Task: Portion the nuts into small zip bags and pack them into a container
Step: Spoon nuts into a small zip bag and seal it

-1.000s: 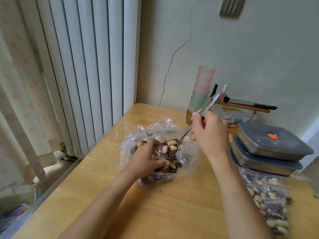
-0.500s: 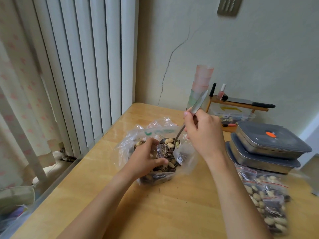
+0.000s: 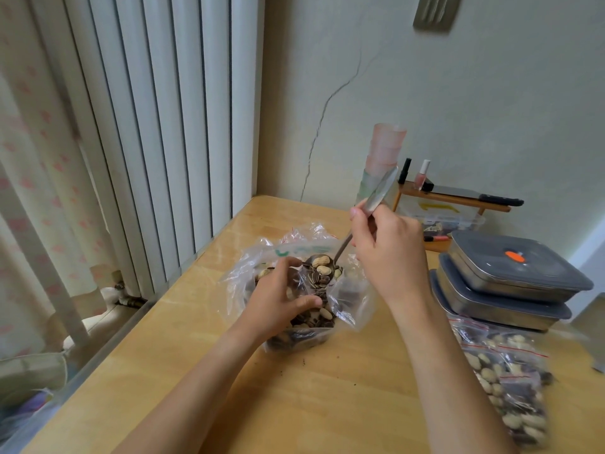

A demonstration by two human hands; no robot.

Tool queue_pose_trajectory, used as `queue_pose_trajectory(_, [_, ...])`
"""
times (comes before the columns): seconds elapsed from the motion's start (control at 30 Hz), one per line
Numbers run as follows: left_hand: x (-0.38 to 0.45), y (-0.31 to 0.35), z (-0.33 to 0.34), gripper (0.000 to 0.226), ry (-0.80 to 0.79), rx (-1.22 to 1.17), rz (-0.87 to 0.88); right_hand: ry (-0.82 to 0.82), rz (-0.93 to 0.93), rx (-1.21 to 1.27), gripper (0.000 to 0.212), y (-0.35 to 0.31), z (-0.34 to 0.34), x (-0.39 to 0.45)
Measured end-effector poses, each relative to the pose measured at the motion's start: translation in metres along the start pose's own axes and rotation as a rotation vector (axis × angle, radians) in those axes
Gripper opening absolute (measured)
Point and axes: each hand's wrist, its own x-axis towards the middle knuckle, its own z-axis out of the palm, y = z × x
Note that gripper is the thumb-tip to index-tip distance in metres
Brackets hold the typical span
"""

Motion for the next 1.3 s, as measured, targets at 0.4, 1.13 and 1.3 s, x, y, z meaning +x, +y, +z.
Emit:
queue_pose_trajectory(0.4, [0.001,-0.001,0.002,0.067,0.027,0.053,0.07,-0.036,0.0,0.037,0.029,0.002,0.002,-0.001])
queue_pose_trajectory(1.13, [-0.001,0.0,0.004,0.078,0.163,-0.073,0.039,0.213,-0.258,-0.042,0.019,-0.024,0.01,-0.004])
queue_pose_trajectory(1.3, [-0.002,0.0,0.005,0.081,0.167,-0.068,0.054,0.163,-0.208,-0.037,0.019,-0.02,0.01,-0.004])
